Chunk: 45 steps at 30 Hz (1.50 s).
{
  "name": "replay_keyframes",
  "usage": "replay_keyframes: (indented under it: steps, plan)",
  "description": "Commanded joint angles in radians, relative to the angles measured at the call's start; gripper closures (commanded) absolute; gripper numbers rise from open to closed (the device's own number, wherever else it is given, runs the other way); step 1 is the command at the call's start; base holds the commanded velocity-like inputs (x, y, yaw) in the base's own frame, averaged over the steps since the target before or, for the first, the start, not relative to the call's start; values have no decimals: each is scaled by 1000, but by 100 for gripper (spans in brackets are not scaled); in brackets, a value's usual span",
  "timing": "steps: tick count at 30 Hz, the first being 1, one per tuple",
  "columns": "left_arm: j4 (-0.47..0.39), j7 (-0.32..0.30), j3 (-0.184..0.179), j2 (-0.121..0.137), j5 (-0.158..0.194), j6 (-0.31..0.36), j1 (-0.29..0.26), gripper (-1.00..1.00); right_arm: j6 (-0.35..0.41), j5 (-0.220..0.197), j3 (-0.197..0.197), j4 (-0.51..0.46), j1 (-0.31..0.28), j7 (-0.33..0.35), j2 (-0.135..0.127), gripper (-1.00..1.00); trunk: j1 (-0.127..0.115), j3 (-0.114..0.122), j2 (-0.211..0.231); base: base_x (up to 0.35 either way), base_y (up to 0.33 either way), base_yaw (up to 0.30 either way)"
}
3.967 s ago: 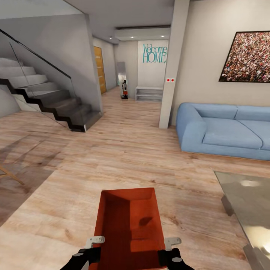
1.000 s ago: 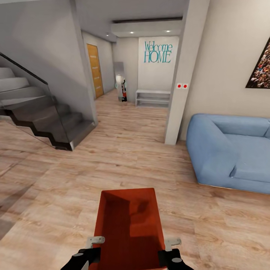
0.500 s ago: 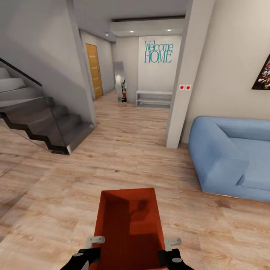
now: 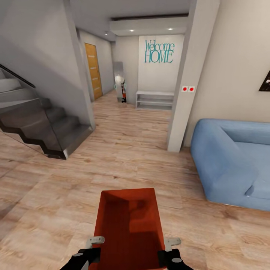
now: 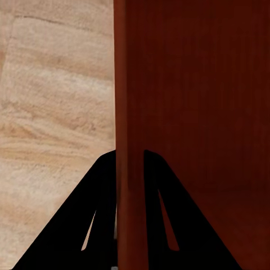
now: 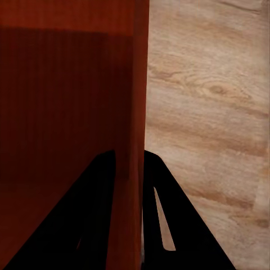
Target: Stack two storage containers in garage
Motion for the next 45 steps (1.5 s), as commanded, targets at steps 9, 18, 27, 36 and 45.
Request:
replay_keyframes:
  steps: [9,18,27,36,45]
  plan:
    - [-4,9,-5,0,-3,6,0,100,-5,-18,-7,17,-1,-6,-11,100,1,-1,-1,324,0,0]
    - [2,9,-5,-2,-3,5,0,100,-5,-18,-8,17,-2,-6,-11,100,1,-1,-1,325,0,0]
    - [3,9,-5,-3,-5,5,0,100,-5,-18,-9,17,-2,-6,-12,100,1,-1,-1,325,0,0]
    - [2,9,-5,-1,-4,5,0,100,-5,-18,-9,17,-2,-6,-12,100,1,-1,-1,325,0,0]
    - [3,9,-5,-1,-3,5,0,100,-5,-18,-9,17,-2,-6,-12,100,1,-1,-1,325,0,0]
